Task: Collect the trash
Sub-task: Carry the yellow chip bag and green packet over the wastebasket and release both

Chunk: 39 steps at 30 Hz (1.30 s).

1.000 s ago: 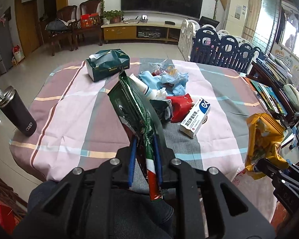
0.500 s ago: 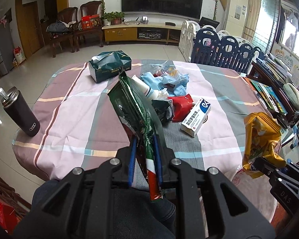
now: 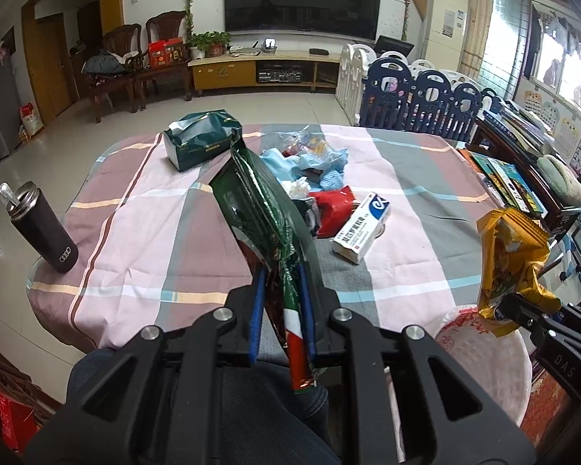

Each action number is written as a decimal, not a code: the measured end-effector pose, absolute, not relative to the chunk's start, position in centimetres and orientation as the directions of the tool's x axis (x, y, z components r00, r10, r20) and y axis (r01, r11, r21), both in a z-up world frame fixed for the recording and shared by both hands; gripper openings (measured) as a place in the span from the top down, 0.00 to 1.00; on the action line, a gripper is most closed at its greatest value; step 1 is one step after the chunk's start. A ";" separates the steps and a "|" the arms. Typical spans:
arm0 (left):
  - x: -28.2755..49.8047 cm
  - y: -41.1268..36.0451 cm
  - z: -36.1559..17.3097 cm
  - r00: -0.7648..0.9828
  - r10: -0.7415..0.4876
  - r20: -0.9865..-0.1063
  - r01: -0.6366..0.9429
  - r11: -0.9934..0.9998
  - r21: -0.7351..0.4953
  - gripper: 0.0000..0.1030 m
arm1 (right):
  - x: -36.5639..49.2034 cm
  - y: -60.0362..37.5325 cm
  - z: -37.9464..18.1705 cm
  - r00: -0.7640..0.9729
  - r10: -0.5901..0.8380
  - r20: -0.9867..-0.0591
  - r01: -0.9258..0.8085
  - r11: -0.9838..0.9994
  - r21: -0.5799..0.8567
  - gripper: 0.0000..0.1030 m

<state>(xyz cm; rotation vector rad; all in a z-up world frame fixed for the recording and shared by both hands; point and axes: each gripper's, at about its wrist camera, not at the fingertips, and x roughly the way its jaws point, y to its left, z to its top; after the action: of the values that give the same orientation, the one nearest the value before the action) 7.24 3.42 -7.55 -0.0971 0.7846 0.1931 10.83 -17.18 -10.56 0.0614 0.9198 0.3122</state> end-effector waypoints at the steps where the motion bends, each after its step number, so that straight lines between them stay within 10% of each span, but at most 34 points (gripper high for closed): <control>1: 7.0 3.0 -7.3 0.696 0.127 -0.707 -0.197 0.980 -0.018 0.82 | 10.6 -17.7 -10.3 0.568 0.290 -0.770 -0.233 0.954 0.187 0.77; 14: 4.8 -2.7 -5.9 0.710 -0.004 -0.704 -0.028 0.999 -0.034 0.82 | 5.7 -25.2 -17.2 0.382 0.184 -0.906 -0.116 0.982 0.151 0.77; 21: 5.9 -6.7 -9.5 0.581 -0.172 -0.796 0.156 0.983 -0.099 0.81 | 5.6 -28.1 -19.4 0.303 0.197 -0.932 0.024 0.976 0.214 0.34; 29: 6.0 -11.8 -14.4 0.336 -0.404 -0.851 0.417 0.874 -0.250 0.78 | 6.0 -33.4 -15.3 0.469 0.157 -0.869 0.189 0.943 0.273 0.29; 34: 4.3 -14.4 -14.2 0.337 -0.408 -0.849 0.526 0.829 -0.189 0.30 | 6.2 -34.1 -14.5 0.507 0.148 -0.849 0.208 0.935 0.287 0.29; 39: 4.1 -13.8 -13.2 0.416 -0.340 -0.843 0.491 0.865 -0.107 0.21 | 6.1 -33.8 -13.7 0.541 0.132 -0.831 0.198 0.940 0.278 0.29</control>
<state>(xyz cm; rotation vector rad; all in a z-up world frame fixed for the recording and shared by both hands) 4.15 -13.80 -13.25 0.1658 1.0155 -0.5243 6.07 -33.82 -13.68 0.3610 1.0046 -0.0401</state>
